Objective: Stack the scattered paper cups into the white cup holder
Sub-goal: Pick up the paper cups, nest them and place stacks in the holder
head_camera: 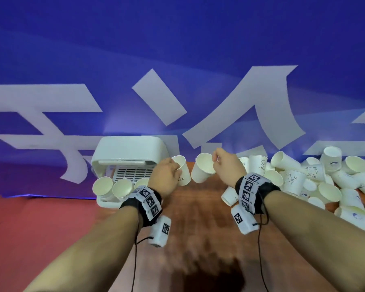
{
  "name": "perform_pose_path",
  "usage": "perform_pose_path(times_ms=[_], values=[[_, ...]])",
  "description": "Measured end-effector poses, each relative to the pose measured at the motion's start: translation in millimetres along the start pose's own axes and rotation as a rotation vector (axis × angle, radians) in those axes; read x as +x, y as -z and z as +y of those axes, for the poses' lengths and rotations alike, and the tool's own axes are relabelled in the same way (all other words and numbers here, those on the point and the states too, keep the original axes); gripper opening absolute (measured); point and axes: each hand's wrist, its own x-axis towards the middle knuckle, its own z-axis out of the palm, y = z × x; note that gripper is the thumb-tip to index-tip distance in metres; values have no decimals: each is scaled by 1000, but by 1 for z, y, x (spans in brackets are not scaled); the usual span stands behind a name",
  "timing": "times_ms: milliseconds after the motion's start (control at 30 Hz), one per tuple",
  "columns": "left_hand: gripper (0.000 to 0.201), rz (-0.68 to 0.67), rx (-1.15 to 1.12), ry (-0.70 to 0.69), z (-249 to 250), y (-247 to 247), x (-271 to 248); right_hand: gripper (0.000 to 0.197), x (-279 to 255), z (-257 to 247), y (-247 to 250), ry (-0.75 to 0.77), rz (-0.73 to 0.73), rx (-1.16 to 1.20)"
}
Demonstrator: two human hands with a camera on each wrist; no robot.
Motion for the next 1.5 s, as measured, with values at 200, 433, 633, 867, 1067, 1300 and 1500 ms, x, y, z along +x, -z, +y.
perform_pose_path(times_ms=[200, 433, 633, 867, 1067, 1300, 1500], values=[[17, 75, -46, 34, -28, 44, -43, 21, -16, -42, -29, 56, -38, 39], [15, 162, -94, 172, -76, 93, -86, 14, -26, -94, -66, 154, -73, -74], [21, 180, -91, 203, -123, 112, -107, 9, -29, -128, -99, 270, -91, -127], [18, 127, -47, 117, -163, 102, -110, 11, -28, -140, -135, 351, -54, -233], [19, 49, 7, 35, -175, 86, -101, 10, -25, -133, -150, 318, -62, -315], [24, -84, 224, 1, -189, 59, -89, 16, -11, -130, -167, 343, -113, -326], [24, -201, 398, -12, -198, 42, -83, 21, -6, -122, -183, 330, -199, -384]])
